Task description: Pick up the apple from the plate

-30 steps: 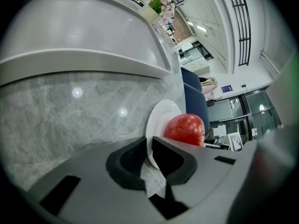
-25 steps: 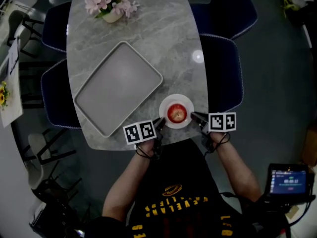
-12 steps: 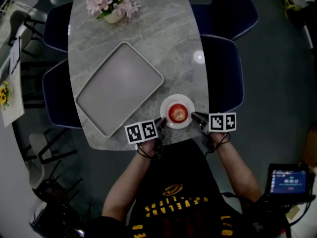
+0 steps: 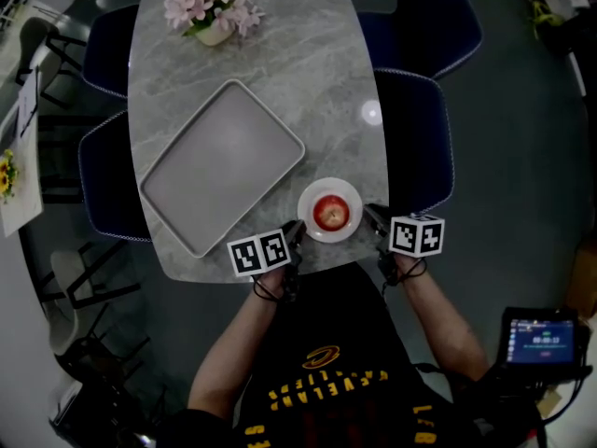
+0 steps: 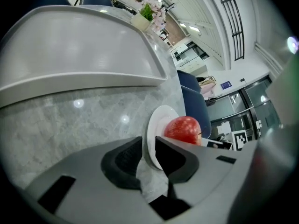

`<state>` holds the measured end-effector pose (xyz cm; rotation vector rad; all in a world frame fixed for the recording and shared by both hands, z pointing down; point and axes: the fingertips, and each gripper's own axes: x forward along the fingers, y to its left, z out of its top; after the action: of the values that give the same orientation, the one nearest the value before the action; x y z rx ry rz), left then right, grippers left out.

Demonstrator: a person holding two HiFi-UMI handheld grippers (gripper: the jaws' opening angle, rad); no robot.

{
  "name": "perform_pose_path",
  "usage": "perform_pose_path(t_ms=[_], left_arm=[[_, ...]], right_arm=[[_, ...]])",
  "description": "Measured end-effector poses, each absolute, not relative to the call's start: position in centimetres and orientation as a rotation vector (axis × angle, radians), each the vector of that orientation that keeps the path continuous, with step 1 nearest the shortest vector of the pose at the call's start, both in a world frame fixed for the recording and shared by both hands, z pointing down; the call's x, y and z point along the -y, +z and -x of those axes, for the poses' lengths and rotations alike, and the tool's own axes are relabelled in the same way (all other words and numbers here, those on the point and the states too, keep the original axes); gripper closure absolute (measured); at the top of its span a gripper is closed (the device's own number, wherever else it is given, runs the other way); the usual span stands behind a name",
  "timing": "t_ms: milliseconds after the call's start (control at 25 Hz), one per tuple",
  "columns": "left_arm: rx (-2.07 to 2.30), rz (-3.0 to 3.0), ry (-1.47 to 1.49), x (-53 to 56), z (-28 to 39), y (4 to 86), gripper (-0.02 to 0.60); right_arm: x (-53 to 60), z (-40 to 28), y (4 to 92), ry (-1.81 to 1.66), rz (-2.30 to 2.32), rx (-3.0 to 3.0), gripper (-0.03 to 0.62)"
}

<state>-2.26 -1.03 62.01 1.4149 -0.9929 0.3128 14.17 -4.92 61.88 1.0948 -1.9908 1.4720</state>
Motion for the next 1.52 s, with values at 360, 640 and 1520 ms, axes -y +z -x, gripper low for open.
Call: perform_pose_path(t_ms=[360, 640, 1520], left_arm=[[1.08, -1.502, 0.118, 1.1, 5.1, 56.8, 0.506], [1.188, -1.702, -0.023, 1.4, 6.9, 49.0, 0.54], [1.435, -2.231, -0.031, -5.3, 1.8, 32.4, 0.581]], right_arm=[[7.8, -14.5, 54.1, 1.223, -1.268, 2.278, 0.553], [8.3, -11.2, 46.0, 0.933, -1.214, 2.509, 0.588], [-0.7, -3.9, 30.3, 0.321, -0.865, 2.88, 0.588]])
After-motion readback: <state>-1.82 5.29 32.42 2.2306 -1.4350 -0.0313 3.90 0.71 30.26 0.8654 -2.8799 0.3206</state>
